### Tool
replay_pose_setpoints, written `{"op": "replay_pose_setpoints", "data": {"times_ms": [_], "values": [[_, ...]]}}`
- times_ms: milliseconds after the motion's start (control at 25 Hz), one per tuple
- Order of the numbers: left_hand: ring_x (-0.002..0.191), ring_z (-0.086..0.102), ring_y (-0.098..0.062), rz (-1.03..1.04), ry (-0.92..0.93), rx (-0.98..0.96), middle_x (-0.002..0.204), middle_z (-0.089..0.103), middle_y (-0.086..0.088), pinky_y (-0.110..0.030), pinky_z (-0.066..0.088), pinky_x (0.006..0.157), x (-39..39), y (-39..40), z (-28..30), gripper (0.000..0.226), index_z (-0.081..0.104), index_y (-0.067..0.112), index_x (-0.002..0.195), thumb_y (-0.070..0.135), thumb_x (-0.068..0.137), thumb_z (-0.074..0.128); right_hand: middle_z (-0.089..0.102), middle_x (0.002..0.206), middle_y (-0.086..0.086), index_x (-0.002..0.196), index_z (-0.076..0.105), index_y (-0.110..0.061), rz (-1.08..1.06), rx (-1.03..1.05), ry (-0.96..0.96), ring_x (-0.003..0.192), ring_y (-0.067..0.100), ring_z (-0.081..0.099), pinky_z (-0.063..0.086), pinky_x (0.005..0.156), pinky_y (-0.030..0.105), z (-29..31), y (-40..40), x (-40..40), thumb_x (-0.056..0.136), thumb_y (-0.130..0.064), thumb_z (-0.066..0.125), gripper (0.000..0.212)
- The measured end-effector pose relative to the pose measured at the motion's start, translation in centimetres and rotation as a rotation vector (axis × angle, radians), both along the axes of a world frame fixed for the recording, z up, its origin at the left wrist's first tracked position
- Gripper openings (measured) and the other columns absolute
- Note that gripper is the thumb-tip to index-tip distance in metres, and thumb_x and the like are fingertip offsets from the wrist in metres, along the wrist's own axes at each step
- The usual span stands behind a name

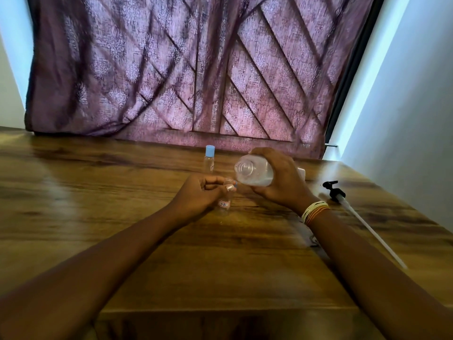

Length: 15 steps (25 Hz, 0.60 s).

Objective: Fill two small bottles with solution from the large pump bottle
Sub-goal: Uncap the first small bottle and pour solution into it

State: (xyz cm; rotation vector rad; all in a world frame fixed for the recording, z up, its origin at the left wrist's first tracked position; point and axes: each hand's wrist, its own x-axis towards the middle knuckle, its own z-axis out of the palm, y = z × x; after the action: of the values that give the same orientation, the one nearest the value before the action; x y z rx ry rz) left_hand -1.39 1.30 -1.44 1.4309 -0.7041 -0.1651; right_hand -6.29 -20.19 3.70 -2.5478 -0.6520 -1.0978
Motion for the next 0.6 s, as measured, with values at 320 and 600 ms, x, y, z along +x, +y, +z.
{"op": "replay_pose_setpoints", "data": {"times_ms": [320,600], "values": [[0.098,0.070,-0.035,-0.025,0.006,-0.013,0.100,0.075,-0.017,-0.049,0.055,0.088,-0.6,-0.3,0.2,0.023,0.073,0.009,0.105,0.010,0.082,0.070,0.064,0.114,-0.001,0.119,0.053,-0.023,-0.107,-0.195,-0.102,0.101,0.025,0.060,0.044,0.082,0.048,0.1,-0.1,0.1,0.074,-0.043,0.068,0.052],[0.090,0.073,-0.021,-0.030,-0.017,0.008,0.099,0.076,-0.012,-0.030,0.059,0.076,-1.1,-0.1,0.7,0.027,0.069,0.005,0.110,0.007,0.084,0.068,0.064,0.117,-0.005,0.120,0.059,-0.022,-0.159,-0.268,-0.162,0.107,0.022,0.060,0.037,0.084,0.041,0.1,-0.1,0.3,0.079,-0.039,0.071,0.046]]}}
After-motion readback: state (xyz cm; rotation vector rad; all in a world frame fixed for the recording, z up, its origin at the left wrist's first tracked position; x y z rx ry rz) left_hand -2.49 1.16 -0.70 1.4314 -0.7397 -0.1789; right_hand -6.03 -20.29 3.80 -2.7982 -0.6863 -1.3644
